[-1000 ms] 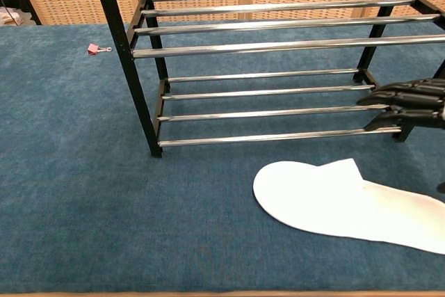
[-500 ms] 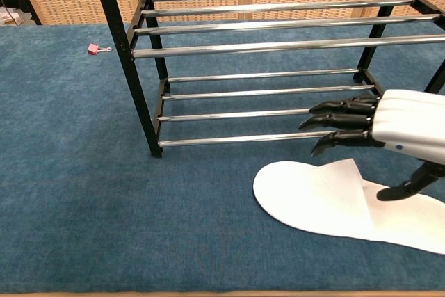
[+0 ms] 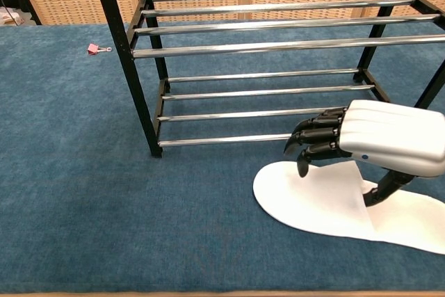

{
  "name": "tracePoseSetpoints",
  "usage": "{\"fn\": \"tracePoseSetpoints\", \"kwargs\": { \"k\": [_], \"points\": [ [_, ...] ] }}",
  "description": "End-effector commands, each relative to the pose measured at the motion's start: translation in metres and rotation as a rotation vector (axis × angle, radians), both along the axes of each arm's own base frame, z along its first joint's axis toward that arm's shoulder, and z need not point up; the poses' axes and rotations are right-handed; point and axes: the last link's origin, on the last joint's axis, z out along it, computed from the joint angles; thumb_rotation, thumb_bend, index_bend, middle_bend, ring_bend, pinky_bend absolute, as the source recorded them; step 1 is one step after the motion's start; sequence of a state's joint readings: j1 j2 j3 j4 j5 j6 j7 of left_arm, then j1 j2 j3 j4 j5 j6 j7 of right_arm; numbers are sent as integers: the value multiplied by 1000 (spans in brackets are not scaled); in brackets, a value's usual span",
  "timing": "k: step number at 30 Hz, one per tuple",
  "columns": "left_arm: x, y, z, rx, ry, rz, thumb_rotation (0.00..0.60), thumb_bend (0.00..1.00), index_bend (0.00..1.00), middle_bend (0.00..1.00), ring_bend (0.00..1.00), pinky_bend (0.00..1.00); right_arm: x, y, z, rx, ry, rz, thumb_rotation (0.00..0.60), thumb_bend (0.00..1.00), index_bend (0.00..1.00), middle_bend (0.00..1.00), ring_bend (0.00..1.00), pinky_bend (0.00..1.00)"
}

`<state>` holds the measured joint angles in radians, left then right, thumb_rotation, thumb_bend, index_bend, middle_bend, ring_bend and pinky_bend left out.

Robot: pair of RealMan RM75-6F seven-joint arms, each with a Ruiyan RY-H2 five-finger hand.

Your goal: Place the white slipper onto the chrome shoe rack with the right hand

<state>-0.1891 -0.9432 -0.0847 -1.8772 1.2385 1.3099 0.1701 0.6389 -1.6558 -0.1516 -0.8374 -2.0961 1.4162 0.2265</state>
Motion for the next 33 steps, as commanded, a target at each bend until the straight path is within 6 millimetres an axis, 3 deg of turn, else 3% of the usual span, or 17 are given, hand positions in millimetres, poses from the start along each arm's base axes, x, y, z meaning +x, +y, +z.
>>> {"fn": "tracePoseSetpoints", "kwargs": {
  "k": [1, 12, 33],
  "points": [
    [0, 0, 0, 0, 1, 1, 600, 0, 0, 0, 0, 0, 2, 0, -3, 4, -4, 3, 600, 215, 409, 307, 275, 369],
    [0, -1, 0, -1, 1, -3, 600, 0, 0, 0, 0, 0, -7, 4, -9, 5, -37, -11, 600, 335, 552, 499, 451, 557],
    [3, -4, -1, -8, 1, -12, 600, 0, 0, 0, 0, 0, -11, 12, 12, -106, -161, -20, 600, 361, 589, 539, 493, 602]
  ]
}}
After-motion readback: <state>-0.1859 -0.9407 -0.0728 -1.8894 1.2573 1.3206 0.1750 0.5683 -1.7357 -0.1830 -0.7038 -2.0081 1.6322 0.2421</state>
